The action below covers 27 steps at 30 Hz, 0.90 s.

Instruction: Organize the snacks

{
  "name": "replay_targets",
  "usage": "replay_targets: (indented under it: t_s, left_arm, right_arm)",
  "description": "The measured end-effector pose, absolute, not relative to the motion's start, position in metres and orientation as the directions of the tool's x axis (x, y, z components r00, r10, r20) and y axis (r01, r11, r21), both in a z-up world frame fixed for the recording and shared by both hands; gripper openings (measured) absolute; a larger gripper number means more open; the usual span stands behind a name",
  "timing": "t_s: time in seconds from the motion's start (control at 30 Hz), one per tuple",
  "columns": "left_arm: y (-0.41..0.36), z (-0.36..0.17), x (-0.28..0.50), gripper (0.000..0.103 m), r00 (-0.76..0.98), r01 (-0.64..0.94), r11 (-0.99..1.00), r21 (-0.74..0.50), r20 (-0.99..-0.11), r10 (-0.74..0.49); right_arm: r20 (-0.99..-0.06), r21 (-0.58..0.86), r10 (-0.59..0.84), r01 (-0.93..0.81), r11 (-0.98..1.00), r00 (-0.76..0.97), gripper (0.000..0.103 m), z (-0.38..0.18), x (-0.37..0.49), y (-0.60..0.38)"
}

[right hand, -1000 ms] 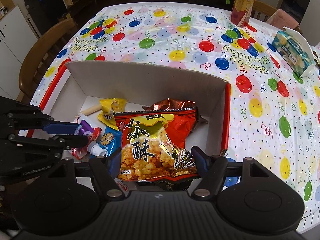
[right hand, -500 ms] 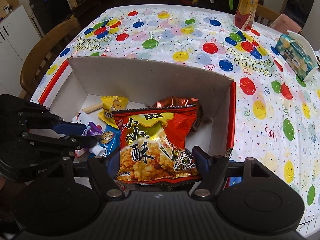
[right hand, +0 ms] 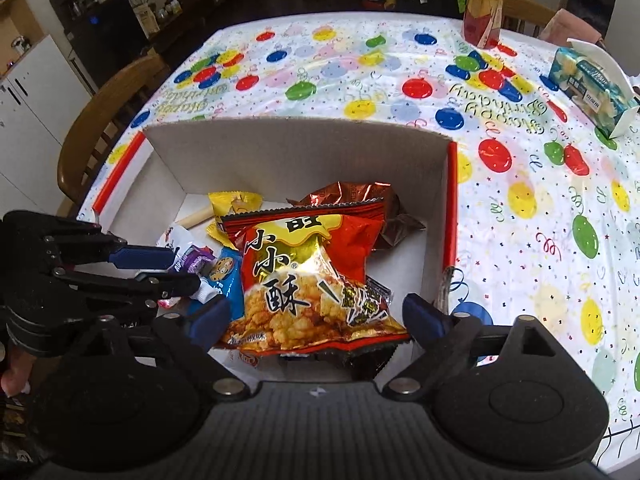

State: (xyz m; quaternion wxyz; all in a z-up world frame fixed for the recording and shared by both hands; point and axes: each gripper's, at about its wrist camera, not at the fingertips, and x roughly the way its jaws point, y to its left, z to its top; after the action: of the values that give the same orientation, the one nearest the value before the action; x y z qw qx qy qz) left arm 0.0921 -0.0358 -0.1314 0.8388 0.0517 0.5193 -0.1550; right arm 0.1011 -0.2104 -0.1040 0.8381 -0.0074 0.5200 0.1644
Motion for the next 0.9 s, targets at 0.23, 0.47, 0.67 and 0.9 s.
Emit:
replay_targets:
  t_s: [0.23, 0.47, 0.67, 0.9]
  left_arm:
    - [-0.042, -0.107, 0.069, 0.082, 0.502, 0.284, 0.958, -0.036, -0.846, -0.180]
    - [-0.044, -0.081, 0.044, 0.091, 0.564, 0.240, 0.970, -0.047, -0.806, -0.179]
    - [-0.044, -0.062, 0.023, 0.099, 0.611, 0.209, 0.976, -0.052, -0.773, -0.172]
    - [-0.042, -0.039, 0.002, 0.102, 0.658, 0.168, 0.983, -0.068, -0.735, -0.163]
  right_arm:
    - [-0.833, 0.174, 0.302, -0.298, 0.939, 0.464, 0.102, -0.085, 0.085, -0.223]
    - [-0.771, 0.196, 0.338, -0.304, 0.932, 0.540, 0.103, -0.063, 0.063, -0.238]
    - [-0.701, 0.207, 0.350, -0.294, 0.933, 0.621, 0.103, -0.047, 0.040, -0.249]
    - [-0.611, 0.178, 0.360, -0.320, 0.930, 0.705, 0.103, -0.028, 0.012, -0.251]
